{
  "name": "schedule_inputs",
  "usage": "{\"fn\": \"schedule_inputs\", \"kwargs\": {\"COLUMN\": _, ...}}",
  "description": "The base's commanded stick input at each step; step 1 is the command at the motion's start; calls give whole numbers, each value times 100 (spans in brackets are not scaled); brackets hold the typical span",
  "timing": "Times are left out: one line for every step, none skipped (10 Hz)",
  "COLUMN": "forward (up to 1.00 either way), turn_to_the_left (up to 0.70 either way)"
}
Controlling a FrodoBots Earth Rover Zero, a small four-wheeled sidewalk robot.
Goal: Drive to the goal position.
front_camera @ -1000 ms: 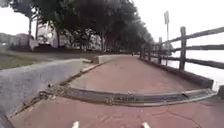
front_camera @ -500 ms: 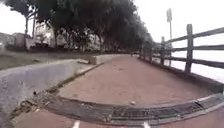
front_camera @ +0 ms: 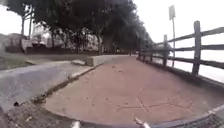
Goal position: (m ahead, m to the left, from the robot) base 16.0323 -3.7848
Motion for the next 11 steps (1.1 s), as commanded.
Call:
{"fn": "schedule_inputs", "kwargs": {"forward": 70, "turn_to_the_left": 0}}
{"fn": "schedule_inputs", "kwargs": {"forward": 70, "turn_to_the_left": 0}}
{"fn": "schedule_inputs", "kwargs": {"forward": 70, "turn_to_the_left": 0}}
{"fn": "schedule_inputs", "kwargs": {"forward": 70, "turn_to_the_left": 0}}
{"fn": "schedule_inputs", "kwargs": {"forward": 70, "turn_to_the_left": 0}}
{"fn": "schedule_inputs", "kwargs": {"forward": 70, "turn_to_the_left": 0}}
{"fn": "schedule_inputs", "kwargs": {"forward": 70, "turn_to_the_left": 0}}
{"fn": "schedule_inputs", "kwargs": {"forward": 70, "turn_to_the_left": 0}}
{"fn": "schedule_inputs", "kwargs": {"forward": 70, "turn_to_the_left": 0}}
{"fn": "schedule_inputs", "kwargs": {"forward": 70, "turn_to_the_left": 0}}
{"fn": "schedule_inputs", "kwargs": {"forward": 70, "turn_to_the_left": 0}}
